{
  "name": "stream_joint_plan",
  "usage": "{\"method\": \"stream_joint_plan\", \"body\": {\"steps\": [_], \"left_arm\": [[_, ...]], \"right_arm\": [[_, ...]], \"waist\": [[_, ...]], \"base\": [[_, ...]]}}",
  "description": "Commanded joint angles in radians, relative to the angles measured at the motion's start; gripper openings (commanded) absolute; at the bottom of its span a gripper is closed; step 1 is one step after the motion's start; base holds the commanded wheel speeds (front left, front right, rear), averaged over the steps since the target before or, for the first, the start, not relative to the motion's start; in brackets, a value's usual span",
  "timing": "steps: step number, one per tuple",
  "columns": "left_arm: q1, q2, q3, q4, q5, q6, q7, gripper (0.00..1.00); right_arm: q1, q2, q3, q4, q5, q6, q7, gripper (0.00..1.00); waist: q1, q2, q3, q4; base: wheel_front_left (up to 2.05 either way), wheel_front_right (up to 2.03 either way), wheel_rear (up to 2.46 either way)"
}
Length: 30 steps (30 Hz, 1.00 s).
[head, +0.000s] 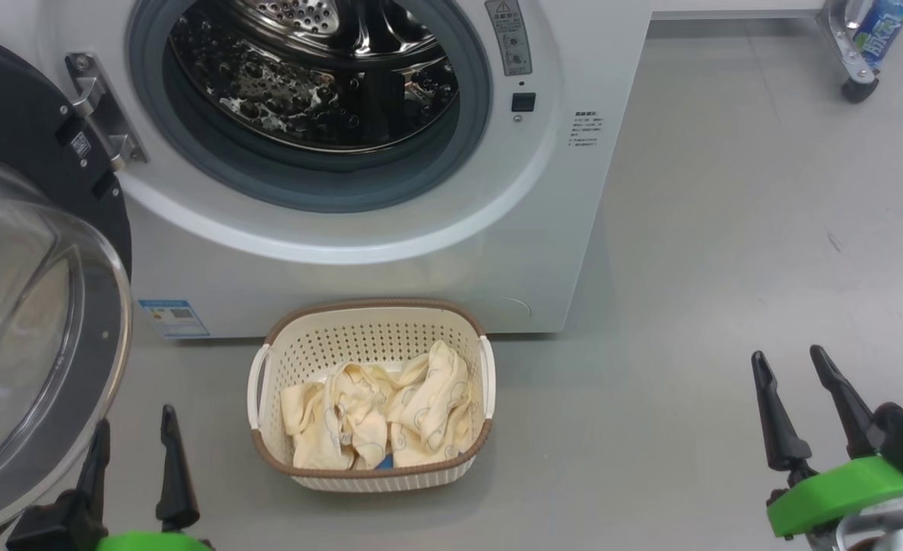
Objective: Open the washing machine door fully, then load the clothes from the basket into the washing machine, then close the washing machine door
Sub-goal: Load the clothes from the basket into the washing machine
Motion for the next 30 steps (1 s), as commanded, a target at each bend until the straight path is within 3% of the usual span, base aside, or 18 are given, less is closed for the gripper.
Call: {"method": "stream_joint_plan", "body": {"steps": [1, 15, 30], "left_arm": [[-0.048, 0.012, 0.035, -0.024, -0.004, 0.007, -0.012, 1.0], [-0.095, 0.02, -0.012, -0.034, 0.013, -0.017, -0.002, 1.0], [-0.456, 0.033, -0.063, 0.104, 0.032, -0.098, 0.062, 1.0]], "right_arm": [[-0.043, -0.018, 0.014, -0.027, 0.0, 0.001, -0.014, 1.0], [-0.051, -0.009, 0.024, -0.032, 0.002, 0.001, -0.025, 1.0], [-0.14, 0.007, 0.056, -0.051, 0.001, 0.001, -0.045, 1.0]], "waist": [[-0.0001, 0.0, -0.001, -0.001], [-0.0001, 0.0, 0.045, -0.02], [-0.0001, 0.0, 0.239, -0.076]], "base": [[0.0, 0.0, 0.0], [0.0, 0.0, 0.0], [0.0, 0.0, 0.0]]}}
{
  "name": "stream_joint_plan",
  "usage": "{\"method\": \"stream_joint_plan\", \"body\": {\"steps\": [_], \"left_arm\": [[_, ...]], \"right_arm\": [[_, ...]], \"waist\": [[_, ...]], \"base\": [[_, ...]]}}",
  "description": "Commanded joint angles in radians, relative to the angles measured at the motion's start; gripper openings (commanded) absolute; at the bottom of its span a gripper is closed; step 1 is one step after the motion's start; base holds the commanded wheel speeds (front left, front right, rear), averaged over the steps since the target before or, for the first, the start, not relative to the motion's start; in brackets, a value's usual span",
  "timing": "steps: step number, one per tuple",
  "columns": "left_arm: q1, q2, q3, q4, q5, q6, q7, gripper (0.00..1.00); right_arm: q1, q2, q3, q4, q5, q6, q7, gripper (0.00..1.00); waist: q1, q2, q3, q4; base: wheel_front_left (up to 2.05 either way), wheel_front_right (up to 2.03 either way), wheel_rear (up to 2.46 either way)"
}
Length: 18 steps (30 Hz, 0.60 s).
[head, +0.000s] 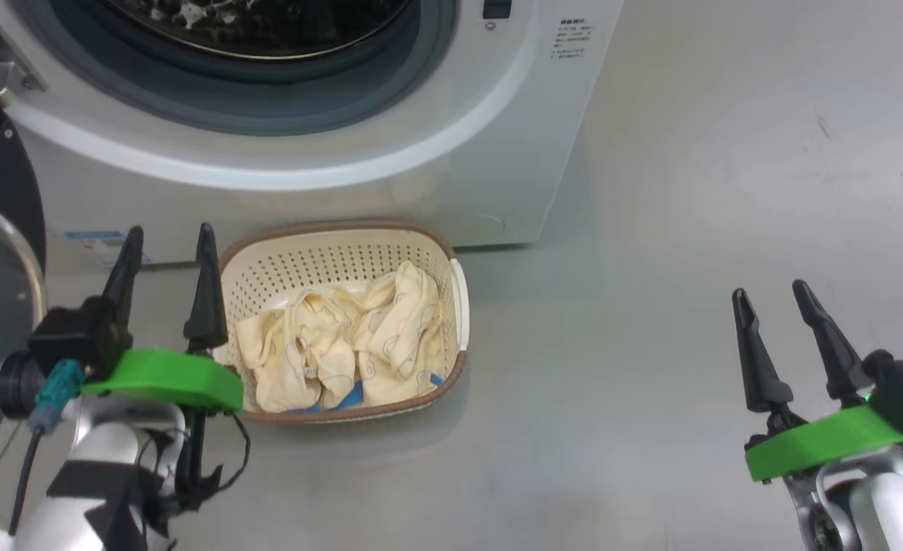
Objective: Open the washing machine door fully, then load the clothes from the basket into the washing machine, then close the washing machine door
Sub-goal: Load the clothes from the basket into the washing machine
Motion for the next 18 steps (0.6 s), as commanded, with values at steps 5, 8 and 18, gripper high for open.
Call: {"method": "stream_joint_plan", "body": {"steps": [5, 8, 18], "left_arm": [[-0.15, 0.03, 0.035, 0.046, 0.01, -0.025, -0.003, 1.0], [-0.202, 0.029, 0.031, 0.09, 0.011, -0.036, -0.008, 1.0], [-0.309, 0.014, 0.026, 0.218, 0.002, -0.06, -0.035, 1.0]], "right_arm": [[-0.08, -0.001, 0.018, -0.051, -0.006, 0.001, -0.021, 1.0], [-0.102, 0.007, 0.016, -0.061, -0.013, 0.001, -0.024, 1.0], [-0.157, 0.021, 0.023, -0.049, -0.025, 0.001, -0.026, 1.0]], "waist": [[-0.0001, 0.0, 0.145, -0.032], [-0.0001, 0.0, 0.203, -0.037], [-0.0001, 0.0, 0.359, -0.034]], "base": [[0.0, 0.0, 0.0], [0.0, 0.0, 0.0], [0.0, 0.0, 0.0]]}}
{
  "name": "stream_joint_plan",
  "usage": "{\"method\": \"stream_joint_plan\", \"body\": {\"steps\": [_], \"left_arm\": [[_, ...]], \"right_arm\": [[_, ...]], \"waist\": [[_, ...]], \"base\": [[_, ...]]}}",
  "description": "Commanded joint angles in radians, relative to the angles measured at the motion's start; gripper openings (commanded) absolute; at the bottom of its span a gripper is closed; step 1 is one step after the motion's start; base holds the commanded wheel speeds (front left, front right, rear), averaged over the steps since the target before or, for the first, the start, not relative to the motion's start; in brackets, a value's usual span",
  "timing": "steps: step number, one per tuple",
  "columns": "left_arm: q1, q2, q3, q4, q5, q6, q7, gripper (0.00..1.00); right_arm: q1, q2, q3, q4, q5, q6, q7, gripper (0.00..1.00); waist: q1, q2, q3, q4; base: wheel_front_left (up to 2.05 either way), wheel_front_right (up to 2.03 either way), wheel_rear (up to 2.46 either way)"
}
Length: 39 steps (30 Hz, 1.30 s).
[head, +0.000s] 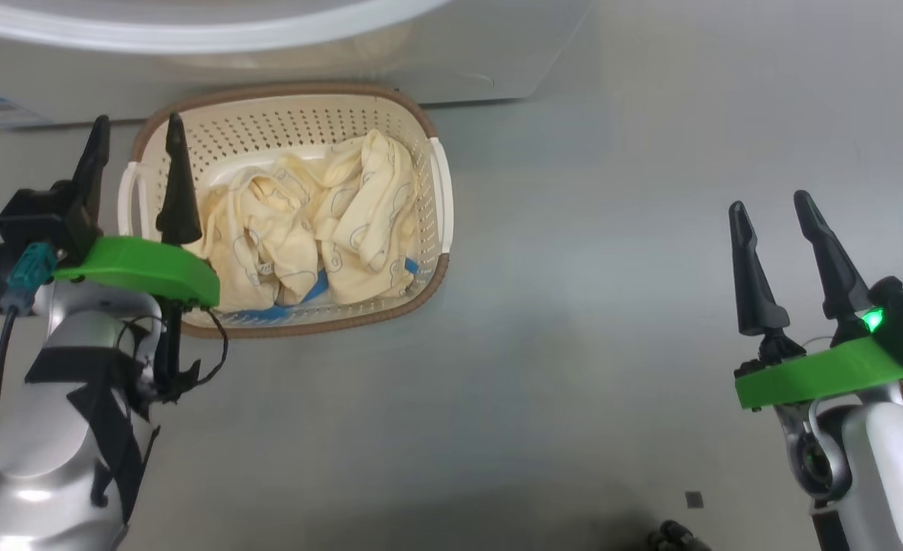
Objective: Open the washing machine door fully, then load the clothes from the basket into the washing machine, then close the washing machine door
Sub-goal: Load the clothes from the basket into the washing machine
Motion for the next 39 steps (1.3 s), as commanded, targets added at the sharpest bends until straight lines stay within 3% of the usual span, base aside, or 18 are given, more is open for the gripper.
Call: {"method": "stream_joint_plan", "body": {"steps": [1, 12, 26, 39], "left_arm": [[-0.024, 0.026, 0.032, -0.02, 0.001, -0.003, -0.009, 1.0], [-0.115, 0.003, -0.001, 0.151, 0.002, -0.045, -0.03, 1.0], [-0.277, -0.029, -0.057, 0.454, 0.014, -0.094, 0.008, 1.0], [-0.412, -0.031, -0.098, 0.709, 0.038, -0.069, 0.112, 1.0]], "right_arm": [[-0.008, -0.004, 0.022, -0.024, -0.007, 0.001, -0.009, 1.0], [-0.06, 0.012, 0.057, -0.013, -0.016, 0.001, -0.009, 1.0], [-0.089, 0.03, 0.088, -0.014, -0.013, 0.001, -0.009, 1.0], [-0.105, 0.046, 0.113, -0.01, 0.0, 0.001, -0.009, 1.0]], "waist": [[-0.0002, 0.0, 0.048, 0.003], [-0.0002, 0.0, 0.199, 0.008], [-0.0002, 0.0, 0.311, -0.039], [-0.0002, 0.0, 0.385, -0.077]], "base": [[0.0, 0.0, 0.0], [0.0, 0.0, 0.0], [0.0, 0.0, 0.0], [0.0, 0.0, 0.0]]}}
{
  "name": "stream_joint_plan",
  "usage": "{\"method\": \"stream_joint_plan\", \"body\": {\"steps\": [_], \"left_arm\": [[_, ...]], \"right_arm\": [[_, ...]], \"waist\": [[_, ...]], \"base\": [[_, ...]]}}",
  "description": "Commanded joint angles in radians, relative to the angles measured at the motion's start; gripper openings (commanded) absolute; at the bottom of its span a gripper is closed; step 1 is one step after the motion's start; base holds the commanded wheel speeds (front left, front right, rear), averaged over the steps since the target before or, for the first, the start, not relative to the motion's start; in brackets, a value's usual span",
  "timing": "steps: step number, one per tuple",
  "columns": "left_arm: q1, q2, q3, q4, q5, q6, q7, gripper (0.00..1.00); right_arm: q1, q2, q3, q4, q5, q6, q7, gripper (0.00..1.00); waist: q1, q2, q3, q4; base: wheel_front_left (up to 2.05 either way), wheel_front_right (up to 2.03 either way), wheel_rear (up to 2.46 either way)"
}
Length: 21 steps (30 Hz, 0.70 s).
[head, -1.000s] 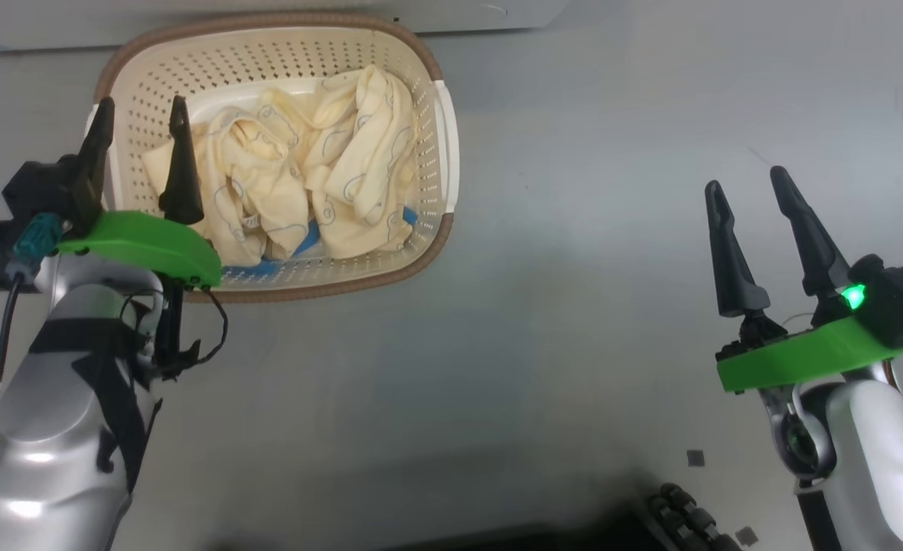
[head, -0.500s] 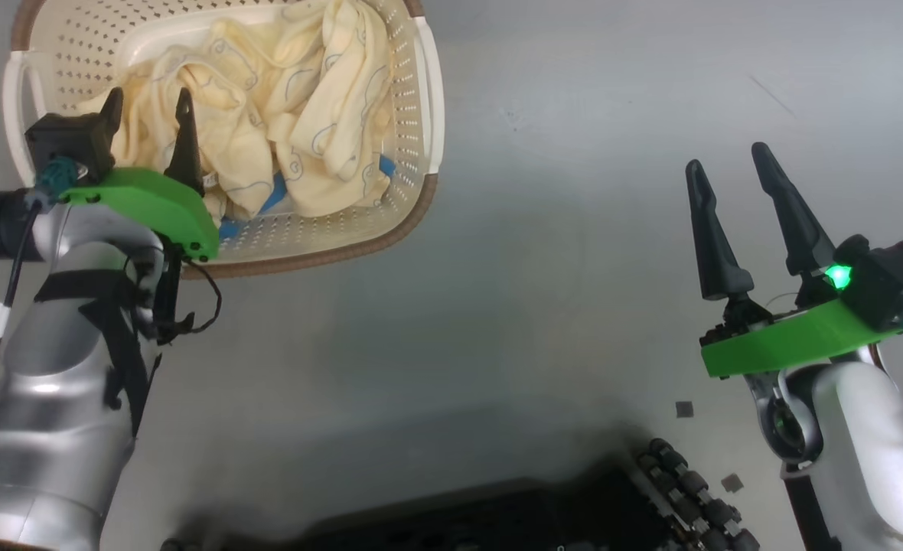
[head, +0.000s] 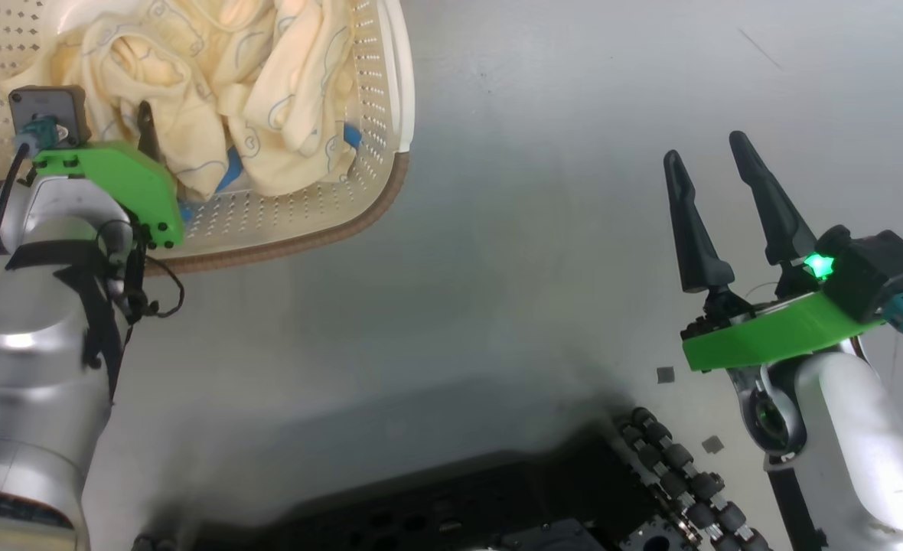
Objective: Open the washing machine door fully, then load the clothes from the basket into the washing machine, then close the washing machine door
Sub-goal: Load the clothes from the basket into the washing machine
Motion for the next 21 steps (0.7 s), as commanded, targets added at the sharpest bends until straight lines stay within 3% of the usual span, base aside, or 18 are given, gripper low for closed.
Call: {"method": "stream_joint_plan", "body": {"steps": [1, 8, 9, 10, 21], "left_arm": [[0.003, 0.029, 0.012, -0.003, 0.009, 0.007, 0.007, 1.0], [-0.044, 0.009, 0.008, 0.049, -0.005, -0.014, -0.007, 1.0], [-0.047, 0.008, 0.005, 0.06, -0.003, -0.016, -0.005, 0.75], [-0.05, 0.008, -0.004, 0.068, 0.004, -0.016, -0.008, 0.0], [-0.009, -0.02, -0.022, 0.113, -0.001, -0.031, -0.124, 0.0]], "right_arm": [[0.024, 0.002, 0.021, -0.021, 0.007, 0.001, -0.007, 1.0], [0.028, 0.006, 0.027, -0.013, 0.014, 0.001, -0.007, 1.0], [0.03, 0.007, 0.028, -0.013, 0.013, 0.001, -0.007, 1.0], [0.03, 0.007, 0.024, -0.014, 0.012, 0.001, -0.007, 1.0], [0.043, 0.009, -0.016, -0.017, 0.005, 0.001, -0.007, 1.0]], "waist": [[-0.0001, 0.0, 0.003, -0.003], [-0.0001, 0.0, 0.01, -0.013], [-0.0001, 0.0, 0.009, -0.017], [-0.0001, 0.0, 0.006, -0.019], [-0.0001, 0.0, -0.094, -0.002]], "base": [[0.0, 0.0, 0.0], [0.0, 0.0, 0.0], [0.0, 0.0, 0.0], [0.0, 0.0, 0.0], [0.0, 0.0, 0.0]]}}
